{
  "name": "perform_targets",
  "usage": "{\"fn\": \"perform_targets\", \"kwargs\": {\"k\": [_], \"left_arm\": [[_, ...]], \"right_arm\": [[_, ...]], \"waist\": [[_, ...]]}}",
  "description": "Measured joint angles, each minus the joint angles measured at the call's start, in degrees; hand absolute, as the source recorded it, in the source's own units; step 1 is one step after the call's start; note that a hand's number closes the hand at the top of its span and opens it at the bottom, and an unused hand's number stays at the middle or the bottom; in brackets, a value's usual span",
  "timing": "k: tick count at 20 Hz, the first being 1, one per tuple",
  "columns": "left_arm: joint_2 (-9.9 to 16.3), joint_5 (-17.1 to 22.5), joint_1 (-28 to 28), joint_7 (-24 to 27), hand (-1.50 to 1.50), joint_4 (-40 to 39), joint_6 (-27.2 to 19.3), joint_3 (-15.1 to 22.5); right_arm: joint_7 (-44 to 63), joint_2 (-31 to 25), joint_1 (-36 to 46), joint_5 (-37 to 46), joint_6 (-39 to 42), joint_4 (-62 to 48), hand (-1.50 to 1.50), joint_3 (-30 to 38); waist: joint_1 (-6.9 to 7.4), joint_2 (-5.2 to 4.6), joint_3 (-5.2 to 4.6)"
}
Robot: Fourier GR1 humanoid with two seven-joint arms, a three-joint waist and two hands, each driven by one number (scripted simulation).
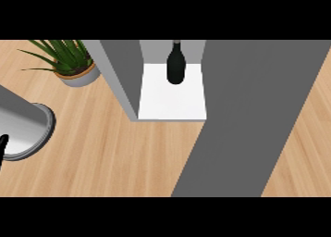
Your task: Pick up the wine, place it into the cabinet and close the cabinet
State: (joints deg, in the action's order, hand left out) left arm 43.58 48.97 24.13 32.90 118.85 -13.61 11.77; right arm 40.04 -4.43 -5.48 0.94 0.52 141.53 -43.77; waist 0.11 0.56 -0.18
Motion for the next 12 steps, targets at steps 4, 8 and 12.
{"fn": "perform_targets", "kwargs": {"k": [4,8,12], "left_arm": [[1.0,1.9,-0.2,-1.2,-1.50,-0.7,2.3,-2.5],[1.0,3.1,-0.8,-2.0,-1.50,-1.5,3.9,-3.7],[0.7,4.4,-1.4,-3.3,-1.50,-2.0,5.5,-4.7]], "right_arm": [[-1.1,-2.1,2.3,0.5,-2.1,0.0,1.50,-0.2],[-1.3,-1.1,7.7,3.2,-5.5,-2.3,1.50,-1.9],[-0.5,-1.8,15.5,6.6,-13.1,-5.0,1.50,-5.9]], "waist": [[0.26,-0.01,-0.06],[0.48,-0.06,-0.10],[0.72,-0.20,-0.08]]}}
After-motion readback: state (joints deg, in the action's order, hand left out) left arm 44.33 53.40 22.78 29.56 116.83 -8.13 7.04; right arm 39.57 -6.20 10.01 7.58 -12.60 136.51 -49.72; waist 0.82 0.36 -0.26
